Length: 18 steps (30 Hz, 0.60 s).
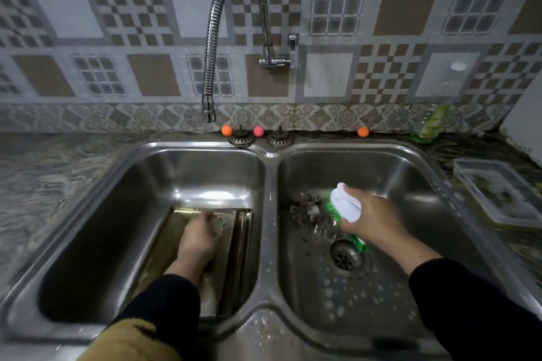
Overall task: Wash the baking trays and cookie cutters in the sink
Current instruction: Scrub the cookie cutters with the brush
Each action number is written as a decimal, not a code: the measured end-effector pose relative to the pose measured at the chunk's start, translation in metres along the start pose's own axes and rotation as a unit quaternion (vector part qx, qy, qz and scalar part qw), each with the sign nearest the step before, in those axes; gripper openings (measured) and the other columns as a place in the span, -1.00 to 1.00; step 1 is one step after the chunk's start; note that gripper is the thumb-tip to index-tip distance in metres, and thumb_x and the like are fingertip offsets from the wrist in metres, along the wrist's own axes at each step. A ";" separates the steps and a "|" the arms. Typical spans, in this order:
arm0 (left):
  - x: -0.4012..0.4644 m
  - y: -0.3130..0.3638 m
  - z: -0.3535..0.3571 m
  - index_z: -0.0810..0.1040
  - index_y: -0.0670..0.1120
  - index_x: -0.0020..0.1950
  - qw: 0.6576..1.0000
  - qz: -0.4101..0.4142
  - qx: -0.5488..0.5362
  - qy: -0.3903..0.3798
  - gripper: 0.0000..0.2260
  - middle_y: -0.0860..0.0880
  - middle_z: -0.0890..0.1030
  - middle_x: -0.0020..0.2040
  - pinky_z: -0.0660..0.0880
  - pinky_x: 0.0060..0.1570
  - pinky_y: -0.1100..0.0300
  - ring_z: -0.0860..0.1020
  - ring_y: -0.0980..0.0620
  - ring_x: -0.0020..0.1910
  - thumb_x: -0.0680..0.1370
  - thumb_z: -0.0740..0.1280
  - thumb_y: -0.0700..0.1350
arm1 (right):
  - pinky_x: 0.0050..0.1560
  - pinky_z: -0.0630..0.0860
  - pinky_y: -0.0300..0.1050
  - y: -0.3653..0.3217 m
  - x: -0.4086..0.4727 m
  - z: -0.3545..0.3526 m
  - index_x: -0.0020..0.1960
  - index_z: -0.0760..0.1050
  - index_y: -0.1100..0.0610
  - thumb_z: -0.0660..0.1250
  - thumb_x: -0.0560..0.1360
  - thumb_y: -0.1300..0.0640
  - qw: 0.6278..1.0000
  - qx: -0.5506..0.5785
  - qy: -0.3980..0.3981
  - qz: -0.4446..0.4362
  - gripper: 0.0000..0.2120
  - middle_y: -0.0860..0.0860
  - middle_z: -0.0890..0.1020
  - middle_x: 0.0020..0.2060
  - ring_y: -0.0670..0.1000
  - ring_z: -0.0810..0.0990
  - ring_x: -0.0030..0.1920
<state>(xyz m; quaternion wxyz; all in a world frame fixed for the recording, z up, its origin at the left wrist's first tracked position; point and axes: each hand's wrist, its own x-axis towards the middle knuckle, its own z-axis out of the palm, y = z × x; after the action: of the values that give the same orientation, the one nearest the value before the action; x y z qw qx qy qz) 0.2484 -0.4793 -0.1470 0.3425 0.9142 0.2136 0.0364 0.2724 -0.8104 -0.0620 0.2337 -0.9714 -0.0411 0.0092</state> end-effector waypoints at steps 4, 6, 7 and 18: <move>0.000 -0.051 -0.004 0.55 0.01 0.16 0.989 -0.043 0.119 -0.072 -0.68 -0.05 0.60 0.13 0.52 0.13 0.01 0.57 -0.07 0.09 0.42 0.42 0.02 | 0.20 0.45 -0.10 0.002 -0.007 0.014 0.46 0.28 -0.12 0.48 0.32 0.03 1.000 -0.001 -0.001 0.019 -0.24 0.00 0.51 0.32 0.06 0.49 0.27; 0.000 -0.056 -0.003 0.54 0.02 0.21 0.986 -0.020 0.146 -0.073 -0.65 -0.05 0.56 0.19 0.50 0.16 0.02 0.53 -0.08 0.16 0.44 0.39 0.05 | 0.19 0.45 -0.10 0.001 -0.008 0.020 0.46 0.29 -0.11 0.48 0.33 0.04 1.000 -0.002 -0.004 0.021 -0.24 0.01 0.51 0.31 0.07 0.48 0.27; 0.000 -0.056 -0.004 0.53 0.02 0.24 0.986 -0.015 0.148 -0.070 -0.63 -0.05 0.53 0.21 0.49 0.17 0.02 0.51 -0.09 0.19 0.45 0.38 0.06 | 0.17 0.44 -0.11 0.001 -0.009 0.022 0.46 0.29 -0.10 0.49 0.33 0.05 1.000 -0.001 -0.003 0.019 -0.25 0.01 0.51 0.31 0.07 0.48 0.27; 0.011 0.040 -0.012 0.41 0.00 0.39 0.989 0.098 0.107 0.008 -0.60 -0.02 0.46 0.35 0.43 0.23 0.01 0.43 -0.07 0.31 0.56 0.30 0.02 | 0.01 0.48 -0.18 0.003 -0.005 -0.005 0.44 0.34 -0.11 0.51 0.29 0.05 0.999 0.022 -0.014 0.022 -0.25 0.00 0.57 0.24 0.03 0.57 0.14</move>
<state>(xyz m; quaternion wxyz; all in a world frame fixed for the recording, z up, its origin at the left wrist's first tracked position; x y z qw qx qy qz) 0.2705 -0.4944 -0.1131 0.2355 0.9618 0.1287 0.0537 0.2675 -0.8155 -0.0587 0.2545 -0.9664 -0.0226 0.0289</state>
